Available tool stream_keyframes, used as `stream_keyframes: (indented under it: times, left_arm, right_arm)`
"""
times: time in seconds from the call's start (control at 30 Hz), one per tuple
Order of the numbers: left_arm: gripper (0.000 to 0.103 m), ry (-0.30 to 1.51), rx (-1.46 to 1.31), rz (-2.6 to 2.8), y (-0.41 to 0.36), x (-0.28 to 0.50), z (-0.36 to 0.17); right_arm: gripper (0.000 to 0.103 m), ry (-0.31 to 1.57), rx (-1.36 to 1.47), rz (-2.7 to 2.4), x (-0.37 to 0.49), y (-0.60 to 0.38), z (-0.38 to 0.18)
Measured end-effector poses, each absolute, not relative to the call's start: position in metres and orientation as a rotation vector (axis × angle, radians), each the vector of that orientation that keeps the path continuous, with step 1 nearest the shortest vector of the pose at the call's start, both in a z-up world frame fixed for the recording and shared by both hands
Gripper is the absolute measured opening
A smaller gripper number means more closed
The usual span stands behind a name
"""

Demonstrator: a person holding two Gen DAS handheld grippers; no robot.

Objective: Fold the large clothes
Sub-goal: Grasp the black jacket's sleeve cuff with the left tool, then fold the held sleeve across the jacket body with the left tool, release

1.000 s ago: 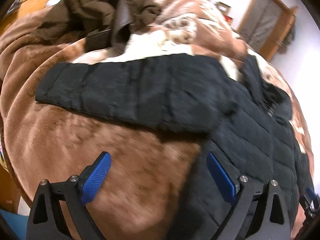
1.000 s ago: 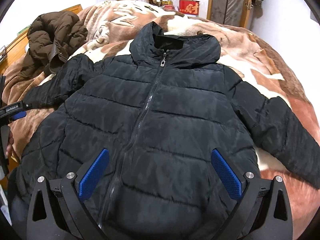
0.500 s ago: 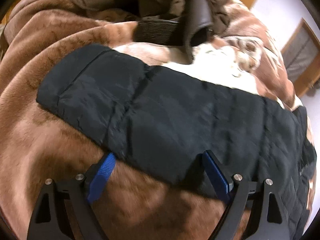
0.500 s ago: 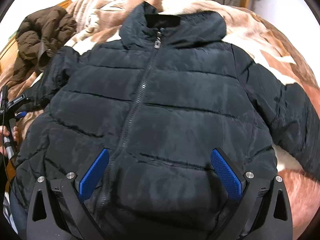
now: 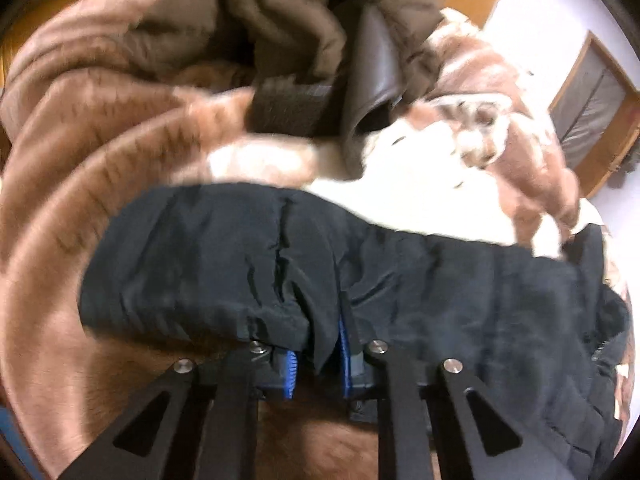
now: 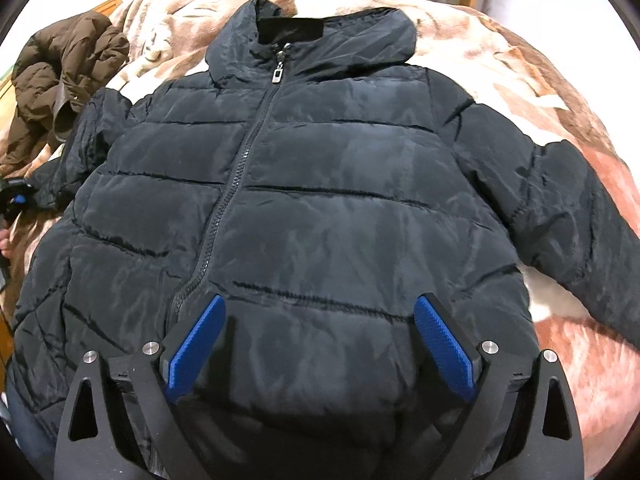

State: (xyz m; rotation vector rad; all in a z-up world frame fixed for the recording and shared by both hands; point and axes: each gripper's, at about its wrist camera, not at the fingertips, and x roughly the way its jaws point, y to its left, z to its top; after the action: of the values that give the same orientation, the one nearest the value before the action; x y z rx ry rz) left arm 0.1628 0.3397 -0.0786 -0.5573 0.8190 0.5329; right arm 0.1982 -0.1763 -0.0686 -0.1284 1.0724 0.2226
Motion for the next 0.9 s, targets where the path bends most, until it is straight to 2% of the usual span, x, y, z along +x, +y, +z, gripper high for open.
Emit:
stream_keyframes:
  times: [0.3, 0.47, 0.63, 0.8, 0.9]
  left_arm:
    - [0.015, 0.602, -0.418, 0.283, 0.266, 0.149, 0.066]
    - [0.015, 0.579, -0.328, 0.073, 0.190, 0.164, 0.109]
    - [0.015, 0.650, -0.260, -0.112, 0.108, 0.199, 0.096]
    - [0.016, 0.783, -0.217, -0.216, 0.044, 0.240, 0.040]
    - [0.022, 0.863, -0.205, -0.247, 0.008, 0.261, 0.004]
  right_arm:
    - [0.095, 1.018, -0.067, 0.205, 0.174, -0.202, -0.045]
    - [0.095, 0.996, -0.022, 0.180, 0.160, -0.224, -0.036]
    - [0.095, 0.992, 0.021, 0.145, 0.149, -0.250, -0.037]
    - [0.095, 1.008, 0.055, 0.103, 0.142, -0.277, -0.044]
    - [0.095, 1.026, 0.075, 0.078, 0.140, -0.290, -0.052]
